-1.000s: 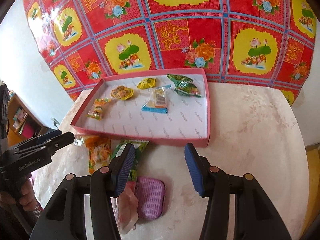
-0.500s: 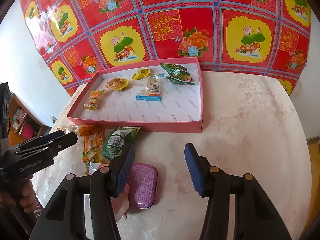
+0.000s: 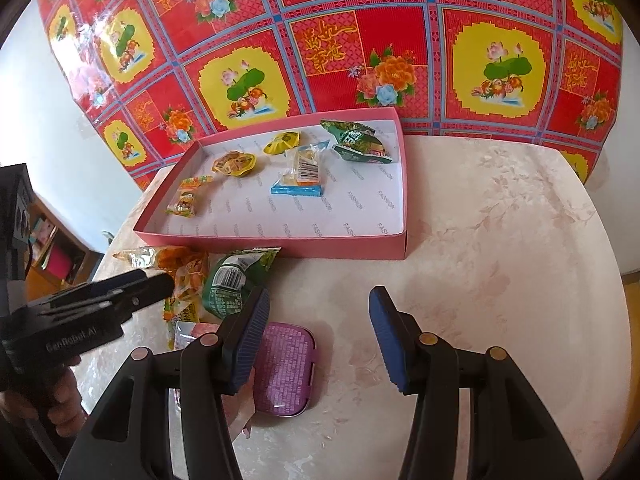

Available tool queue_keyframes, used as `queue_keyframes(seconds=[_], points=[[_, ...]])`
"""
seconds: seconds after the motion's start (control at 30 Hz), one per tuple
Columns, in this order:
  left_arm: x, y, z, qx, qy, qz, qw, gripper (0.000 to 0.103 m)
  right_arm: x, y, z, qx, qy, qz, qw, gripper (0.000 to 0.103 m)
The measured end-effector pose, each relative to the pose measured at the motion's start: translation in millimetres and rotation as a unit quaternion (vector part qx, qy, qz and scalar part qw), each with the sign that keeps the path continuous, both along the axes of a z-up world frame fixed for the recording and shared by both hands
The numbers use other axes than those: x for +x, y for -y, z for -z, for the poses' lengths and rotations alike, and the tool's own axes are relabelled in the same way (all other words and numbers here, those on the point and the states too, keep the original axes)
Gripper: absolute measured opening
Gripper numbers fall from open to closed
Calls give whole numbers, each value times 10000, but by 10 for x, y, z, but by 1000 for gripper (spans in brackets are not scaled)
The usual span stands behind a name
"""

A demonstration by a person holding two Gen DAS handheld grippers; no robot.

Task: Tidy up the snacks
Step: 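Move the left tool to the gummy candy pack while the right tool approaches the green bag, then grasp the gummy candy pack with the left tool while the right tool grasps the green bag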

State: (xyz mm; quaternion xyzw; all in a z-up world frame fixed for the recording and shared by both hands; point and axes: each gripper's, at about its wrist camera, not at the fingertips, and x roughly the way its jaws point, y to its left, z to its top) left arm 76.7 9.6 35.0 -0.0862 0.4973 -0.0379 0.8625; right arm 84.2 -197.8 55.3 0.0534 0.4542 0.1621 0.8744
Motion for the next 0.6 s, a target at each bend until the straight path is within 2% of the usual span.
queue_keyframes(seconds=[0.33, 0.6], points=[[128, 204, 219, 66, -194, 163, 9997, 54, 5, 26, 19, 12, -8, 5, 10000, 53], [189, 208, 287, 106, 4, 23, 9999, 54, 24, 38, 37, 5, -40, 18, 10000, 53]])
